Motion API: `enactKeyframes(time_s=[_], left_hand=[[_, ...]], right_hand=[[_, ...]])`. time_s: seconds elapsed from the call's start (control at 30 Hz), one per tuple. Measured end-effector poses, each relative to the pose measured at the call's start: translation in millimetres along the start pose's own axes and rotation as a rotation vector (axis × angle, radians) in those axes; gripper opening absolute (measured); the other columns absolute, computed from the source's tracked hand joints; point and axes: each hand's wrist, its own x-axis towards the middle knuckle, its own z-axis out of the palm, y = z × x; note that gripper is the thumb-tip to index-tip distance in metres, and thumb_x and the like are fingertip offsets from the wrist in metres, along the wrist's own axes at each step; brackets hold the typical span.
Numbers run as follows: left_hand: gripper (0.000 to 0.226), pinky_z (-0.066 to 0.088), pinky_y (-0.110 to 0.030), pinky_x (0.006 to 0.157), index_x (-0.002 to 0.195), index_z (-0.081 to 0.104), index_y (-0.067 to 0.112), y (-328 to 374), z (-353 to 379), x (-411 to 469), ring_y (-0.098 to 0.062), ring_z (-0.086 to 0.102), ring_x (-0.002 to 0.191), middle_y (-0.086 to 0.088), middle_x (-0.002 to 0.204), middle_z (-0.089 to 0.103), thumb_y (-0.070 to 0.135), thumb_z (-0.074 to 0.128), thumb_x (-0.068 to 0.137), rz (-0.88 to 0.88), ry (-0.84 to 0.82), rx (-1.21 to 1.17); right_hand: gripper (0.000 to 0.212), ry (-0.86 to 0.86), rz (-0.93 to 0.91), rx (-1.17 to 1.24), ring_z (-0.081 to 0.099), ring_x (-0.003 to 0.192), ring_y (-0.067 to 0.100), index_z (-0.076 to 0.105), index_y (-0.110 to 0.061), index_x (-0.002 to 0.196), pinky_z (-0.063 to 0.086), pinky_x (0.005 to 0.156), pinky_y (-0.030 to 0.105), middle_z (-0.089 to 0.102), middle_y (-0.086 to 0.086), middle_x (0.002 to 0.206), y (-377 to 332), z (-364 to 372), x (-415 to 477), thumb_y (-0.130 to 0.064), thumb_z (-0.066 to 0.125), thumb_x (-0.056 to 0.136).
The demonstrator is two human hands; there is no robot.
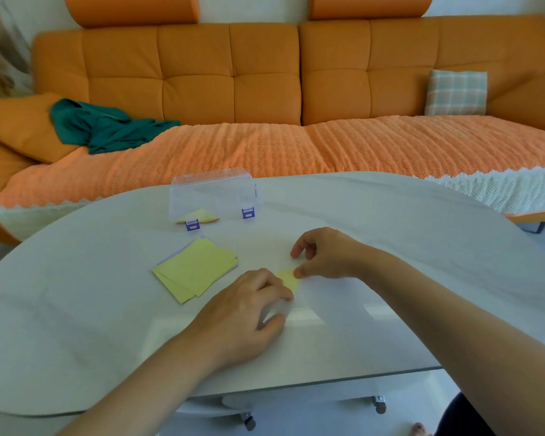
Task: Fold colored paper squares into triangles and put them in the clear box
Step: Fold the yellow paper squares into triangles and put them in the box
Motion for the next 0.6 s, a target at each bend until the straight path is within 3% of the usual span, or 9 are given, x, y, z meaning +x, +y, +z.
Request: enactKeyframes(time_s=[0.1,0.2,0.37,0.6], left_hand=[[0.035,0.042,-0.022,0.095,0.124,0.057,0.042,-0.1,0.1,-3.7,0.003,0.041,0.122,0.02,0.131,0.042,0.049,0.046,0.091,-0.007,-0.016,0.026],[0.04,0.042,-0.024,0.084,0.118,0.051,0.042,2.0,-2.6,4.9,-0.002,0.047,0.11,0.02,0.119,0.048,0.063,0.037,0.087,-0.013,0.001,0.078],[0.035,0.044,-0.031,0.087,0.117,0.057,0.033,2.6,-0.1,29.1,-0.008,0.045,0.099,0.015,0.102,0.053,0.042,0.067,0.085,-0.075,0.102,-0.012],[0.023,0.048,-0.034,0.075,0.099,0.068,0.021,-2.6,-0.4,39.7,-0.017,0.053,0.088,0.006,0.091,0.064,0.037,0.057,0.088,0.031,0.153,0.128]], right_hand=[[0.021,0.002,-0.016,0.002,0.053,0.073,0.007,0.065,-0.038,0.089,0.04,0.063,0.019,0.055,-0.011,0.086,-0.2,1.1,-1.4,-0.034,0.082,0.077],[0.017,0.002,-0.032,-0.007,0.053,0.071,0.005,0.066,-0.041,0.084,0.039,0.061,0.018,0.054,-0.012,0.084,-0.4,2.0,-2.9,-0.035,0.08,0.078],[0.012,0.032,-0.048,-0.014,0.053,0.067,0.003,0.068,-0.041,0.083,0.037,0.057,0.016,0.055,-0.014,0.082,0.5,6.1,-4.1,-0.038,0.077,0.077],[0.012,0.105,-0.16,-0.05,0.055,0.079,0.001,0.068,-0.043,0.094,0.045,0.071,0.02,0.057,-0.015,0.095,7.7,11.4,-12.2,-0.042,0.07,0.082]])
